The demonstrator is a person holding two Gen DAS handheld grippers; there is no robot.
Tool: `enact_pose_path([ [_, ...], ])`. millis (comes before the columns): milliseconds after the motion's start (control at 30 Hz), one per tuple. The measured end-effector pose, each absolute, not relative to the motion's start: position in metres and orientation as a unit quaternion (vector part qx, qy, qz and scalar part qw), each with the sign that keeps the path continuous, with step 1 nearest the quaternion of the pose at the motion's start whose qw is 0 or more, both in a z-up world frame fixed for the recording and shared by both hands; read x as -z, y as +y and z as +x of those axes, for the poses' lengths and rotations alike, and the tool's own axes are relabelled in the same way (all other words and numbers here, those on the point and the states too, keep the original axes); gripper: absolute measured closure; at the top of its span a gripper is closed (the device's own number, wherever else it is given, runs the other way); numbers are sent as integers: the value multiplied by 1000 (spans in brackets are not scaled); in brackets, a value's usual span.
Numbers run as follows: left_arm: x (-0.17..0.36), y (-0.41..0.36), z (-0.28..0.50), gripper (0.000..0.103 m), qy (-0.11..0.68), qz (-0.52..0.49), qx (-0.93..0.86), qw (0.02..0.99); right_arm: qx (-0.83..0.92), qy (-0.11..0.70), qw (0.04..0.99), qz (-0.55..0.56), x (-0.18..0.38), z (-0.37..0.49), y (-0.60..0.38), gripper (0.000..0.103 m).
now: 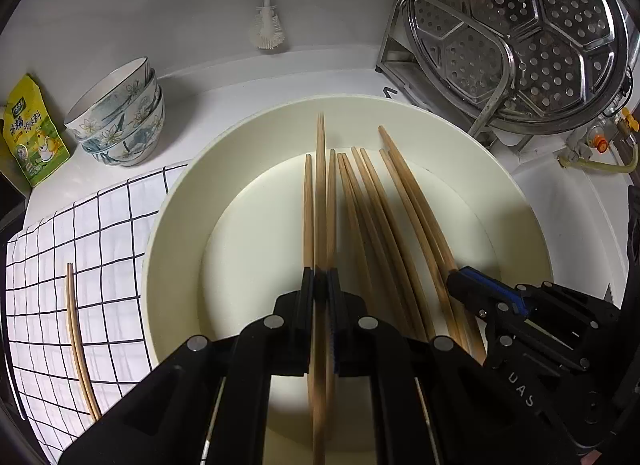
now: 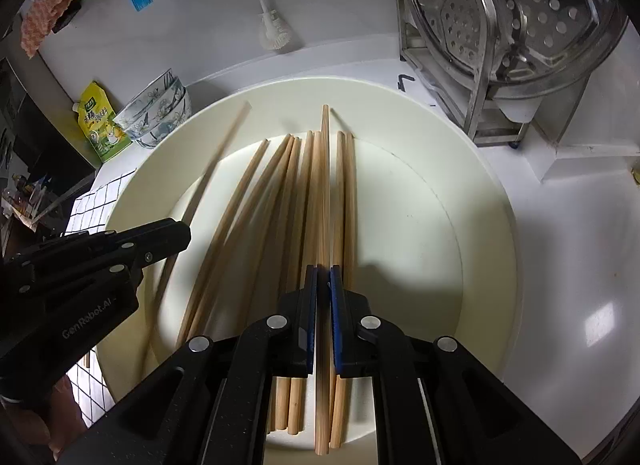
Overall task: Organize utensils
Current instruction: 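Open both tools to drop the chopsticks into the basin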
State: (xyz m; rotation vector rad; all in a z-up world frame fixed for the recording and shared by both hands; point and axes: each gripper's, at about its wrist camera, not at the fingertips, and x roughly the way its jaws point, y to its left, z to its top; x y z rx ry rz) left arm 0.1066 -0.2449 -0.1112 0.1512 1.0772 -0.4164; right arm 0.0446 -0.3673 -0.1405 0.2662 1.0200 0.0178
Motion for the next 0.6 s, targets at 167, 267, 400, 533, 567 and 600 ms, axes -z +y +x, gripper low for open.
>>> enact_pose_path([
  [167,107,-244,104,88,503,78,189,840,-6,483,866,129,138,42,-370,95],
  [267,103,-239,102,70,497,76,182,845,-3,475,870,128,133,40,-371,84],
  [400,94,-231,98,55,486,71,173,854,-3,469,874,124,127,38,-371,83],
  [533,86,-223,93,55,479,70,168,859,-5,464,877,123,122,36,-367,82],
  [567,84,-222,92,55,477,69,168,860,-6,462,878,122,119,35,-365,82],
  [600,82,-220,91,54,476,69,167,861,-6,461,879,121,118,35,-363,82],
])
